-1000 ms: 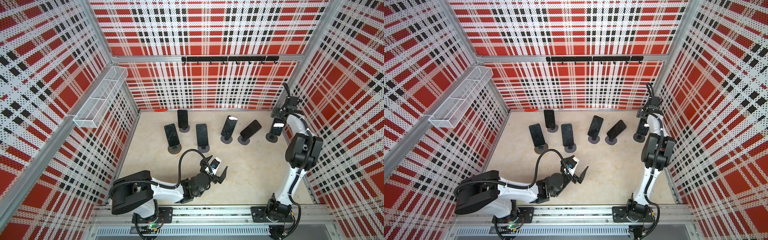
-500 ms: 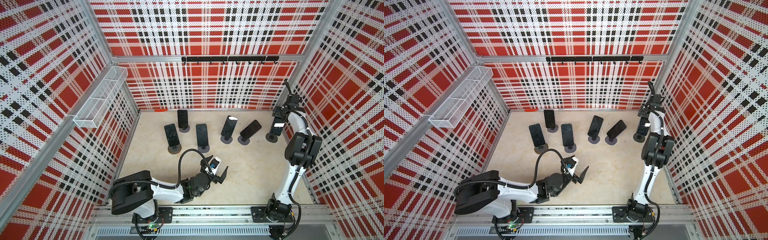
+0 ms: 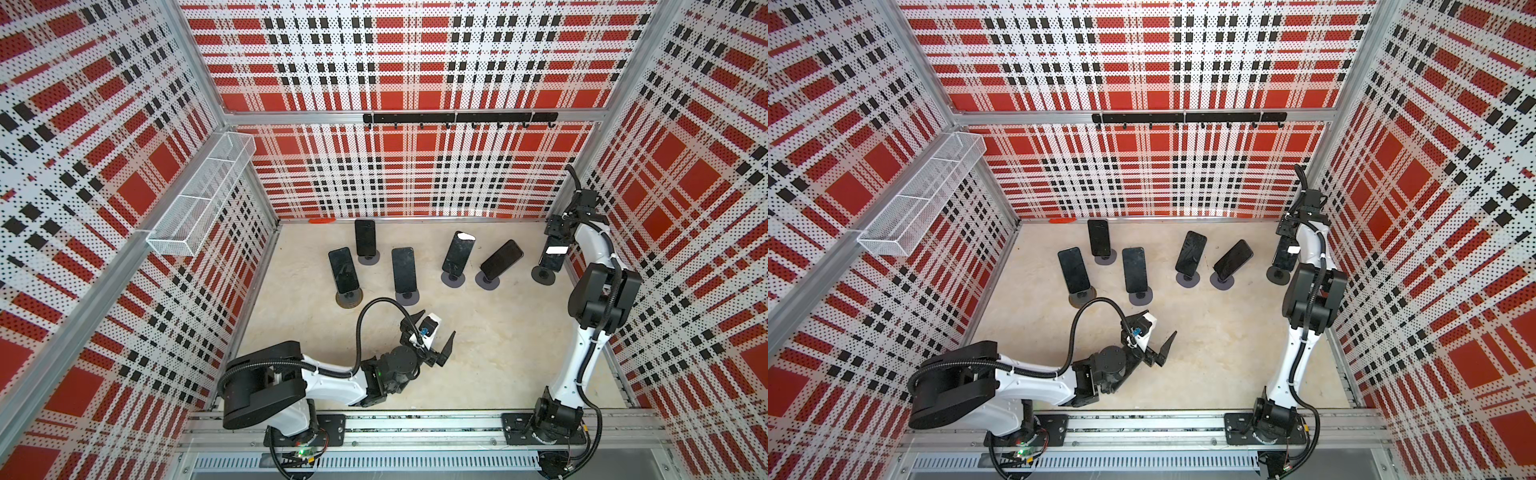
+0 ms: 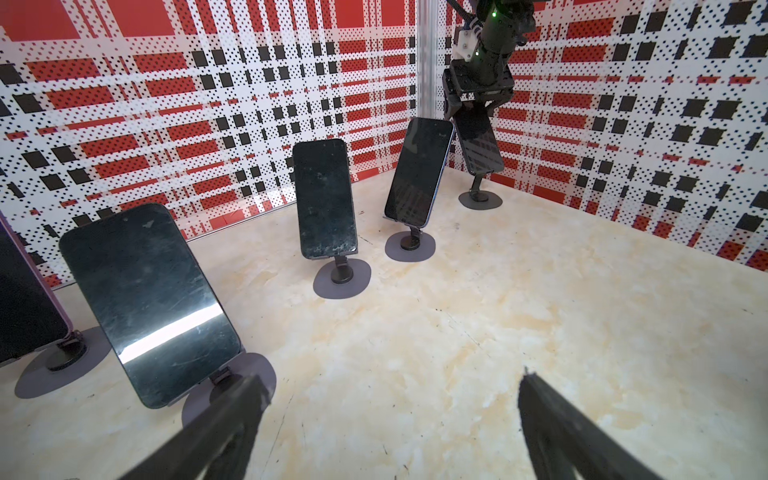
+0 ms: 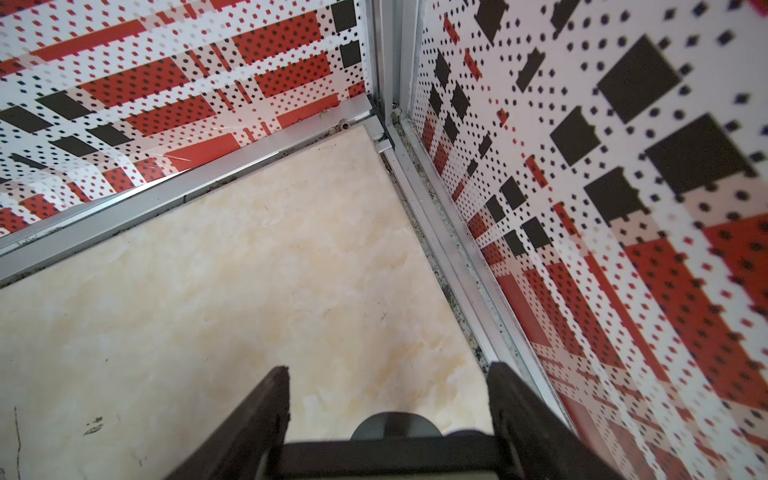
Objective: Remove the phone from the phone stand
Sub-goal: 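Lower the right gripper around the black phone nearest the wall and close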
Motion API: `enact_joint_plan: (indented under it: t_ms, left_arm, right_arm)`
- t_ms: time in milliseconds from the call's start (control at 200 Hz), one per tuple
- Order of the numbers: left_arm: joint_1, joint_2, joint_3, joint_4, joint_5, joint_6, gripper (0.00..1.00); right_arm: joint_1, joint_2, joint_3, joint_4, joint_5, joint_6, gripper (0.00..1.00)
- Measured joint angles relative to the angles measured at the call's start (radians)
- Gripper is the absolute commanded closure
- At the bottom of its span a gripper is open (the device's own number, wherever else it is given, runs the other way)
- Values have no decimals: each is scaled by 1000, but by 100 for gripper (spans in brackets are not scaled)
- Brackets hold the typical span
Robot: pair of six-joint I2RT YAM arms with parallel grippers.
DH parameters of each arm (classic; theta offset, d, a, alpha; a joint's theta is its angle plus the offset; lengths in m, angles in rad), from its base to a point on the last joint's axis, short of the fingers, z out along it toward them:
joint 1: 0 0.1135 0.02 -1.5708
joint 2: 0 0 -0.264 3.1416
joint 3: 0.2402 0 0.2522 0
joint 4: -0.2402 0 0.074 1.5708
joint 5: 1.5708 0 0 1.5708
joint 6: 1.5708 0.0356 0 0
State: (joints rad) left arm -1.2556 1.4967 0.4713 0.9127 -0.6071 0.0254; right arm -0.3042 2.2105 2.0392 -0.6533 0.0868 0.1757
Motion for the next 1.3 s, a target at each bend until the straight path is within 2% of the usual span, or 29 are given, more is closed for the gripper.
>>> enact_joint_plan:
  t_ms: [210, 837, 1298]
  left_arm:
    - [0, 0, 0, 0, -4, -3, 2]
    - [0, 0, 0, 0, -18, -4, 2]
    - [0, 0, 0, 0, -21, -18, 2]
  right_arm:
    - [0, -7, -22, 25, 5, -3, 32]
    - [0, -87, -128, 63, 2, -2, 35]
    - [0, -208, -293, 147, -73, 66, 36]
